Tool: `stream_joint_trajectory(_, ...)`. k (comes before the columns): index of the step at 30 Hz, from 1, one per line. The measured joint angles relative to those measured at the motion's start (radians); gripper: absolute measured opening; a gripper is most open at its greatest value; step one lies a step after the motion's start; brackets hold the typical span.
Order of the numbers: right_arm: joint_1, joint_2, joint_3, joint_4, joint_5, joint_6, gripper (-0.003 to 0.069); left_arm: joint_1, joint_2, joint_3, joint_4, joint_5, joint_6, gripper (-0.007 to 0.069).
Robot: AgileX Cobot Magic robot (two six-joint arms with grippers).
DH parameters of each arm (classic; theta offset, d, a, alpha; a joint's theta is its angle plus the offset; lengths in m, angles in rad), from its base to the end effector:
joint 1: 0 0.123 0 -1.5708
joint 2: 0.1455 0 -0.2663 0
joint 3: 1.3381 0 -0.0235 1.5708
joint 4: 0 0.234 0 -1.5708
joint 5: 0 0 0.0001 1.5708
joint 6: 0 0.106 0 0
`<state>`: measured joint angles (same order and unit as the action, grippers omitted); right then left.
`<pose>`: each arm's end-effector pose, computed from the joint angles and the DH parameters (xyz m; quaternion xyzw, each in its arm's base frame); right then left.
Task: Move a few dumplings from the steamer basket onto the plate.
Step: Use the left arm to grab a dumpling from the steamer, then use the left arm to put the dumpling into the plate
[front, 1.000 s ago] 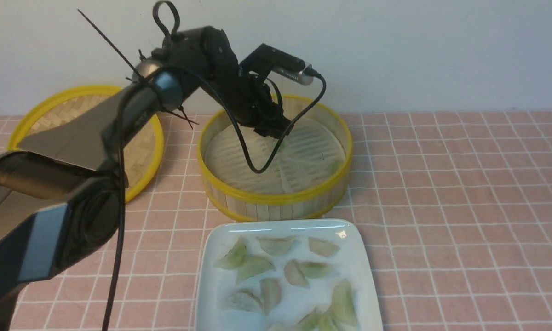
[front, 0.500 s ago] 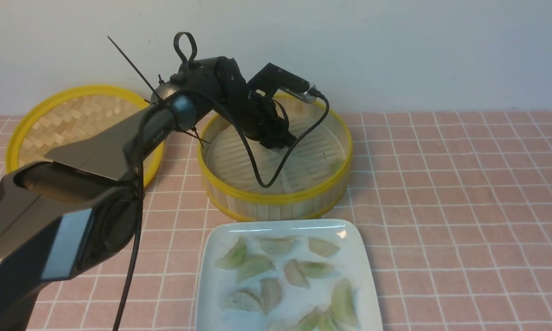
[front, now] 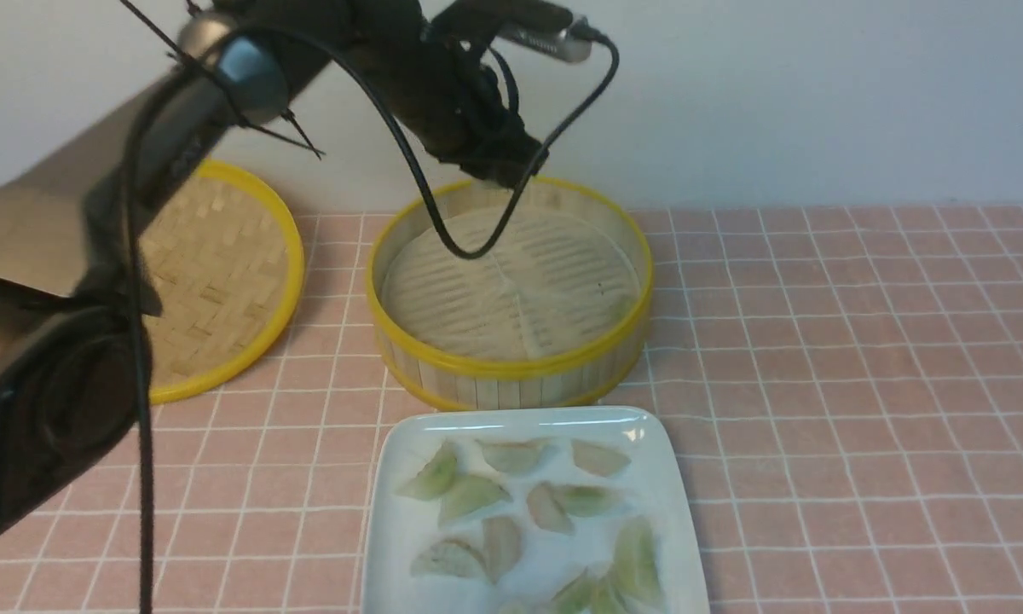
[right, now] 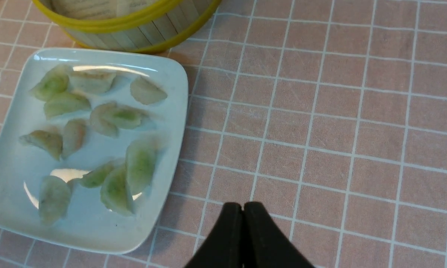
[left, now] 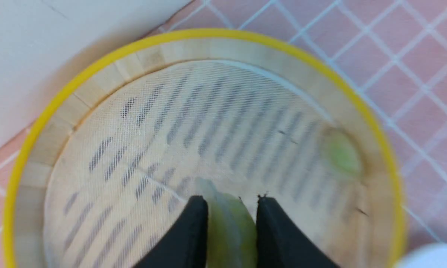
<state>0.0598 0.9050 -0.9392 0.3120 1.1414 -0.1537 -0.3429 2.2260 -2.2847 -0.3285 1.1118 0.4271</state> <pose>0.1498 0.0386 0.3200 -0.0776 0.9478 0.1407 0.2755 0.4405 -0.1898 0.2834 0.3301 0.8824 -0.1490 0.3004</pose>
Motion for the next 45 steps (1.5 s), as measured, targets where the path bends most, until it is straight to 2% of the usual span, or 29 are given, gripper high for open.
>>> stream_joint_trajectory(3,0.0,0.0,0.0,0.002,0.026,0.0,-0.001,0.0,-0.1,0.0,0.004,0.106,-0.02,0.0141)
stream_joint_trajectory(11,0.0,0.0,0.0,0.004,0.077,0.0,-0.001,0.0,-0.308,0.094,0.015,0.136,-0.125,0.0141)
stream_joint_trajectory(12,0.0,0.0,0.0,0.011,0.09,0.0,-0.001,0.0,-0.382,0.202,0.016,0.136,-0.154,0.0141)
stream_joint_trajectory(14,0.0,0.0,0.0,0.012,0.097,0.0,-0.001,0.0,-0.418,0.255,0.016,0.136,-0.16,0.0141)
stream_joint_trajectory(17,0.0,0.0,0.0,0.033,0.107,0.0,-0.001,0.0,-0.558,0.49,0.007,0.138,-0.164,0.0141)
stream_joint_trajectory(22,0.0,0.0,0.0,0.053,0.109,0.0,-0.001,-0.008,-0.686,0.818,-0.078,0.135,-0.152,0.0141)
stream_joint_trajectory(30,0.0,0.0,0.0,0.093,0.109,-0.019,-0.001,-0.125,-0.698,1.199,-0.126,-0.044,-0.126,0.0141)
stream_joint_trajectory(38,0.0,0.0,0.0,0.098,0.108,-0.025,-0.001,-0.198,-0.606,1.26,-0.13,-0.139,-0.122,0.0141)
stream_joint_trajectory(41,0.0,0.0,0.0,0.099,0.107,-0.025,-0.001,-0.208,-0.574,1.26,-0.13,-0.15,-0.121,0.0175)
stream_joint_trajectory(43,0.0,0.0,0.0,0.099,0.107,-0.025,-0.001,-0.209,-0.556,1.26,-0.131,-0.149,-0.121,0.0227)
stream_joint_trajectory(45,0.0,0.0,0.0,0.099,0.107,-0.025,-0.001,-0.209,-0.533,1.26,-0.131,-0.155,-0.121,0.0345)
